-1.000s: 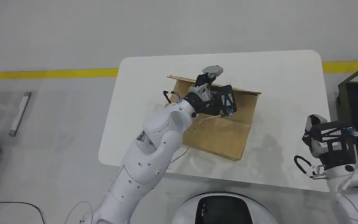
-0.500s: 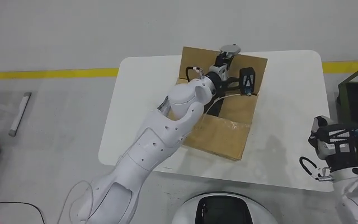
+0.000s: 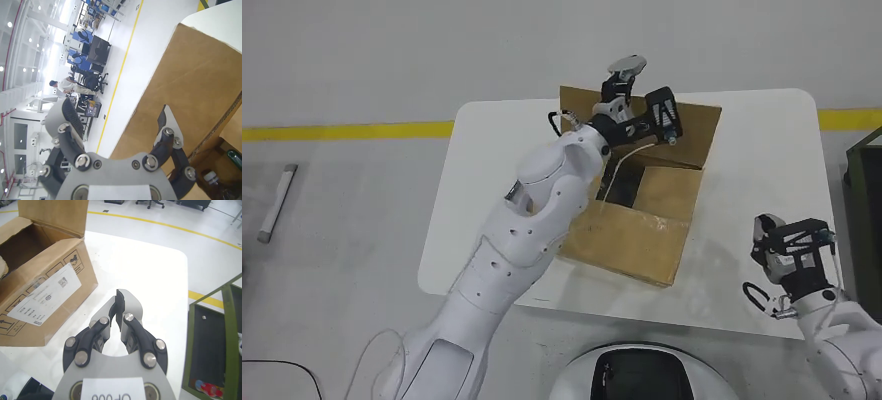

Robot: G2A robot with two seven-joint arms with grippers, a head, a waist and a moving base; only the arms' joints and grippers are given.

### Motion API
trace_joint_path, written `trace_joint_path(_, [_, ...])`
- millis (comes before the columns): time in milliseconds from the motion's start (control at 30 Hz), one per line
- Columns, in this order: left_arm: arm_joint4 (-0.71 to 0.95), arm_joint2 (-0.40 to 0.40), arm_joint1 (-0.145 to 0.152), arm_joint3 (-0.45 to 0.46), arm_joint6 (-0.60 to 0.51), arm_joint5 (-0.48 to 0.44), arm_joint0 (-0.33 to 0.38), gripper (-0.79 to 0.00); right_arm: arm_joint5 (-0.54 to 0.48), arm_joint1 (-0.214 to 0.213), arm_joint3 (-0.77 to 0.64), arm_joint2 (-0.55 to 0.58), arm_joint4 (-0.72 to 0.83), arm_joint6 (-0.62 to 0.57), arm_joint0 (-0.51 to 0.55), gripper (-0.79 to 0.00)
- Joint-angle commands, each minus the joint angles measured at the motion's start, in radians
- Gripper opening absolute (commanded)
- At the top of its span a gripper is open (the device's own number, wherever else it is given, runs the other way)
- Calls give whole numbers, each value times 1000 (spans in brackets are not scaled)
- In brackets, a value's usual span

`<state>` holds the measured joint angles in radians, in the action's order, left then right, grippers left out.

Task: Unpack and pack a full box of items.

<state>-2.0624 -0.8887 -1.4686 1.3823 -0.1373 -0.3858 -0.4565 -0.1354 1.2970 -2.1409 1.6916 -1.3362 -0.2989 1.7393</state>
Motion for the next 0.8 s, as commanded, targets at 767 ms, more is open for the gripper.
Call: trace_joint_path(767, [198,-411,97,655,-348,-271,-549,0,-215,-10,446,-192,-27,19,-490,-785])
